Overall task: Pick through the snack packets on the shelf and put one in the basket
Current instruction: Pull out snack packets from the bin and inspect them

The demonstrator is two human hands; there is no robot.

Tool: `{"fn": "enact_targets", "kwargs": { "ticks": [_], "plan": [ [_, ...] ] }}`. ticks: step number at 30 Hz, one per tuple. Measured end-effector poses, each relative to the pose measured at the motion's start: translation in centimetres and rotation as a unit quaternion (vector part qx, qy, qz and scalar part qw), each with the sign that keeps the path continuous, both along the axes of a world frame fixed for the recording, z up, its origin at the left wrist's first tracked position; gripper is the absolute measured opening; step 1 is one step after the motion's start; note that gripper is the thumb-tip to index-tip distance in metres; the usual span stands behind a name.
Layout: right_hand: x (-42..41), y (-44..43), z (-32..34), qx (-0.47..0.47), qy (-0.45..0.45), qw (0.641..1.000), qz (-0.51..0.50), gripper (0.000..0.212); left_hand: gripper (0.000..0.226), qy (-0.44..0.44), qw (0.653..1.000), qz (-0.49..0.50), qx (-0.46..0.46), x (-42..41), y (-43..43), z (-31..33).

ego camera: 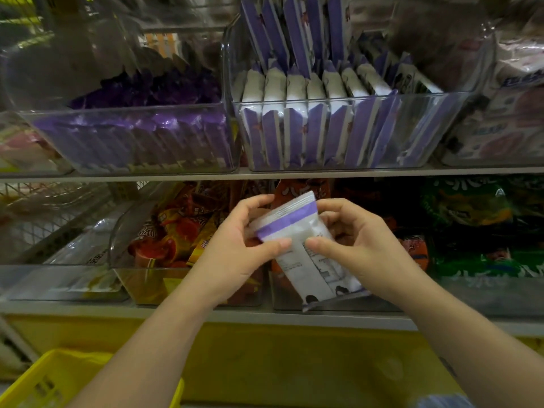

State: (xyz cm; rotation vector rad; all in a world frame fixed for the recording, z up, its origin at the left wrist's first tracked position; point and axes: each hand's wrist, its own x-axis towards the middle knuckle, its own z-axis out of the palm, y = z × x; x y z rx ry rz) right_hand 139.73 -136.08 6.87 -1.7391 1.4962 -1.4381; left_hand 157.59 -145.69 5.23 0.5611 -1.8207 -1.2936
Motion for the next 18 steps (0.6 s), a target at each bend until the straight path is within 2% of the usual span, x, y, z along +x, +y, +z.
{"fn": "enact_targets", "kwargs": {
  "ticks": [2, 3, 6, 8, 11, 15, 18],
  "plan": [
    [0.5, 0.1, 0.1, -0.014, 0.024, 1.000, -0.002, 0.043, 0.055, -0.051, 0.998, -0.008, -0.046, 0.1, -0.2, -0.3],
    [0.6, 0.2, 0.1, -0.016, 0.030, 0.999, -0.001, 0.046, 0.050, -0.056, 0.997, -0.022, -0.040, 0.2, -0.3, -0.5],
    [-0.1, 0.2, 0.6, 0.014, 0.014, 1.000, 0.008, 0.061, 0.039, -0.011, 0.998, -0.053, 0.020, 0.6, -0.8, -0.5],
    [-1.2, 0.4, 0.9, 0.042, -0.012, 0.999, 0.012, 0.063, 0.034, 0.027, 0.997, -0.046, 0.052, 1.1, -1.3, -0.4],
    [-2.4, 0.7, 0.9, 0.062, -0.027, 0.998, 0.003, 0.044, 0.031, 0.072, 0.993, -0.028, 0.091, 2.0, -2.3, -0.4],
    [-2.6, 0.6, 0.6, 0.052, -0.033, 0.998, -0.022, 0.021, 0.038, 0.099, 0.986, -0.025, 0.130, 2.5, -3.0, -0.7],
    [-2.6, 0.3, 0.5, 0.041, -0.073, 0.996, -0.025, 0.007, 0.038, 0.121, 0.980, -0.027, 0.155, 2.5, -3.3, -1.1]
  ]
}}
